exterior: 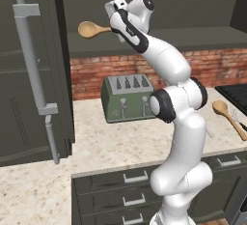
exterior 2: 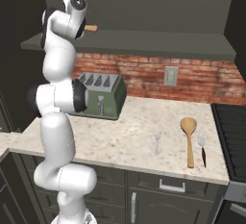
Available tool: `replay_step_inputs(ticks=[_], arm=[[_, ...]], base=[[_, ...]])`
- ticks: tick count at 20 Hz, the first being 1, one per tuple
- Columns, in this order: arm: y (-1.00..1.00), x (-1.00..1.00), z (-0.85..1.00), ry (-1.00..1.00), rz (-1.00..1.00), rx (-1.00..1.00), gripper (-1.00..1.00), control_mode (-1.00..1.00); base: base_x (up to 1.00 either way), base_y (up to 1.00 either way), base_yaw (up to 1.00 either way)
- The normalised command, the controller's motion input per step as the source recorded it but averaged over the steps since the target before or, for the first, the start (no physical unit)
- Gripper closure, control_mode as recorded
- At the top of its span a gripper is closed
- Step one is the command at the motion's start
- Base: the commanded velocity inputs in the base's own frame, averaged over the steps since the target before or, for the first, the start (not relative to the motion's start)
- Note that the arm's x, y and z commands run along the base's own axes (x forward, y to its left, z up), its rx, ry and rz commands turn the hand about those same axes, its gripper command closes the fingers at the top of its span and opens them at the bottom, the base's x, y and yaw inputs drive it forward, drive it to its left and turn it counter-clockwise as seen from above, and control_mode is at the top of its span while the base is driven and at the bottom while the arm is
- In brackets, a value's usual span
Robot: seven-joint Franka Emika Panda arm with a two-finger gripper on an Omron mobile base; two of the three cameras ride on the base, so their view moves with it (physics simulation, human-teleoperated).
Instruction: Organize the utensils by type. Pick up the wooden spoons from the counter and place them in the open cabinet. Then pick up the metallic utensils from the counter and place them in the open drawer.
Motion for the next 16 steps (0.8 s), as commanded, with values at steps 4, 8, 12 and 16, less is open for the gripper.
replay_step_inputs(ticks=[4,8,12,16], arm=[[-0.03,0.02,-0.12,0.0,0.0,0.0,-1.0,-1.0],[-0.12,0.17,-0.02,0.0,0.0,0.0,-1.0,-1.0],[-0.08,0.18,0.0,0.0,0.0,0.0,-1.0,-1.0],[0.02,-0.28,-0.08,-0.03,0.0,0.0,-1.0,-1.0]], base=[[0.0,0.0,0.0],[0.0,0.0,0.0],[0.0,0.0,0.0],[0.0,0.0,0.0]])
